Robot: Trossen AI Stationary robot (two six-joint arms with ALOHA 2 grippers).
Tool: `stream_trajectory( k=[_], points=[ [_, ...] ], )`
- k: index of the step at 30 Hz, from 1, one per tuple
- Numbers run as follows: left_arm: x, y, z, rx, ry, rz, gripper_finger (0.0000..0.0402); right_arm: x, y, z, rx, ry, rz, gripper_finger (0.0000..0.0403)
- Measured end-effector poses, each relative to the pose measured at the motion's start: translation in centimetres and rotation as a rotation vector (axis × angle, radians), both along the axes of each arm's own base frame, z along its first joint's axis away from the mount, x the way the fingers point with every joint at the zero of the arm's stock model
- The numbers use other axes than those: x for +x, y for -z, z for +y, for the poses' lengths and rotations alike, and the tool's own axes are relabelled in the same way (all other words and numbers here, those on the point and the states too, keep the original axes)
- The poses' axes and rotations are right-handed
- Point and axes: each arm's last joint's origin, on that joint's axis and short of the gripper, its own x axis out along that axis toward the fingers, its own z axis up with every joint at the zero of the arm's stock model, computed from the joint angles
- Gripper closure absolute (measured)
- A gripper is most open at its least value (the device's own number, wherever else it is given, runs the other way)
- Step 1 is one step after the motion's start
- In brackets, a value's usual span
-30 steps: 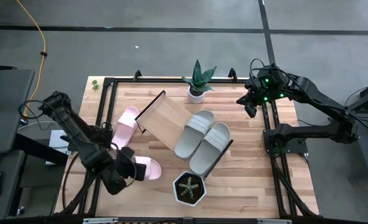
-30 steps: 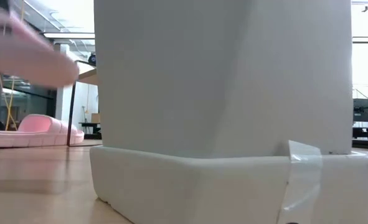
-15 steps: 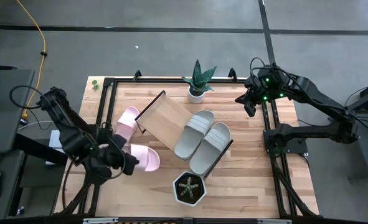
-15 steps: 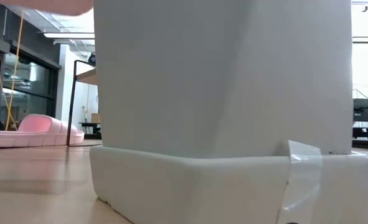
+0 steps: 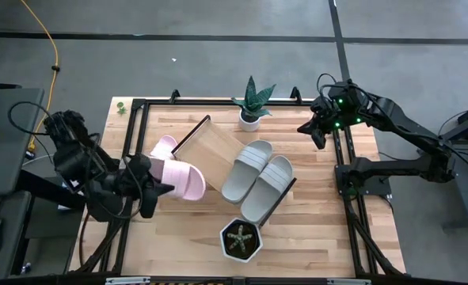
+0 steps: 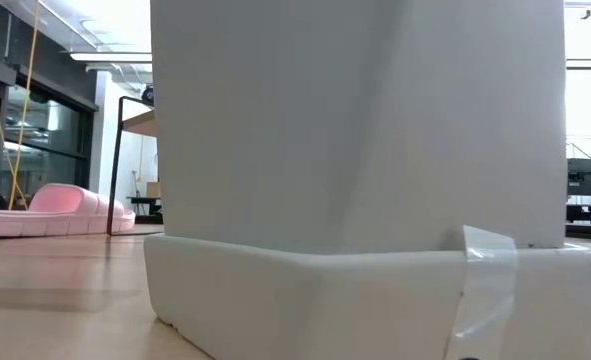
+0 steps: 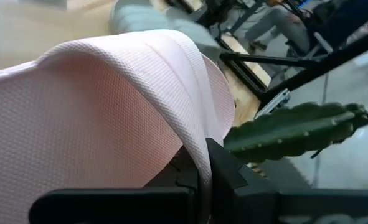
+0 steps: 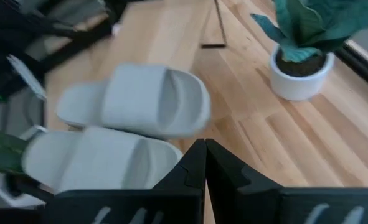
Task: Pick and place slides into the shelf
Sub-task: Put the bottom pink slipper on the shelf
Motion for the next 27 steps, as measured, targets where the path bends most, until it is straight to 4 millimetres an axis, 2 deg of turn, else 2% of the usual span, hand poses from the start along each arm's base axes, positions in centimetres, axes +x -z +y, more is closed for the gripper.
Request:
stream_trajectory(
  k=[6, 15, 20, 27],
  points=[
    [1.2, -0.8, 2.1, 0.102, 0.098, 0.08, 0.04, 0.7, -1.0, -0.1, 0.057, -0.04, -0.139, 0.0402],
    [3.6, -1.3, 5.0, 0.153, 0.299, 0.115, 0.04, 1.8, -2.4, -0.3, 0.148, -0.083, -0.318, 0.0399],
    [4.6, -0.9, 6.7, 0.142, 0.393, 0.157, 0.0399, 3.5, -2.6, -1.0, 0.239, -0.132, -0.383, 0.0365],
    [5.1, -0.7, 9.2, 0.145, 0.463, 0.197, 0.0399, 6.1, -1.3, -2.4, 0.299, -0.148, -0.357, 0.0314]
  ],
)
